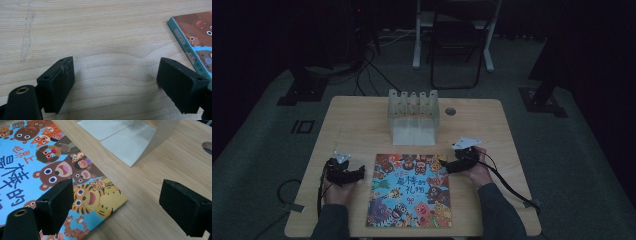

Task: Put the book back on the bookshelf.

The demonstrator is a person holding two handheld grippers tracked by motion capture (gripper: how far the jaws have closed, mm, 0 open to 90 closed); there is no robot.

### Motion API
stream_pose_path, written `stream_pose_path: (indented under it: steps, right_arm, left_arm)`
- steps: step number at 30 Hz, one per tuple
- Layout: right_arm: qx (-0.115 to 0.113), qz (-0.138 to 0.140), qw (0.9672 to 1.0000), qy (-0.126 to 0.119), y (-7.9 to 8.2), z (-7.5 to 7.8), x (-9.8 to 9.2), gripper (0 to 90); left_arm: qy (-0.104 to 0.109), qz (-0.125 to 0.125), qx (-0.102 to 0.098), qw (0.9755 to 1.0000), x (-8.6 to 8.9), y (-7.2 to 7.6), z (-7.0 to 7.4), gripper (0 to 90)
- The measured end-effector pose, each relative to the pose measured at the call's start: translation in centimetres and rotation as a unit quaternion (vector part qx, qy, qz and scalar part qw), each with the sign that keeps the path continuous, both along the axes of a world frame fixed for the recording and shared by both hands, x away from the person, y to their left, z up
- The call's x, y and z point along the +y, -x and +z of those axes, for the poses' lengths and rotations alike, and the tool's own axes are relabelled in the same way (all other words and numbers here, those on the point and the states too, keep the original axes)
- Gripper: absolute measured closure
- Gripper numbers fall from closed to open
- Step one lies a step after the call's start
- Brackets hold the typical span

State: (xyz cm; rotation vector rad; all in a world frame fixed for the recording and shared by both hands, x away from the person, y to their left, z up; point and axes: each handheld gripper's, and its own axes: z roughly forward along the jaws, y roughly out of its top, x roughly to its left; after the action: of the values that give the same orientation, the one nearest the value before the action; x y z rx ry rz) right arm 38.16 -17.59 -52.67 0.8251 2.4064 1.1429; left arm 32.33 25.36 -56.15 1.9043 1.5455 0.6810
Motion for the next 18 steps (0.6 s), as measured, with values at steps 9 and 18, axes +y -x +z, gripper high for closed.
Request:
stream_pose_path:
  steps: [9, 18]
  right_arm:
    - [0.016, 0.008, 0.9998, -0.012, -0.4, -0.6, 0.2, 12.3]
    - [0.041, 0.017, 0.9988, -0.019, -0.9, -1.5, 0.6, 12.5]
  left_arm:
    - [0.0, -0.018, -0.003, 0.9998, -0.7, 1.2, 0.1, 23.2]
    - [0.007, -0.048, -0.018, 0.9987, -1.8, 2.4, 0.6, 24.6]
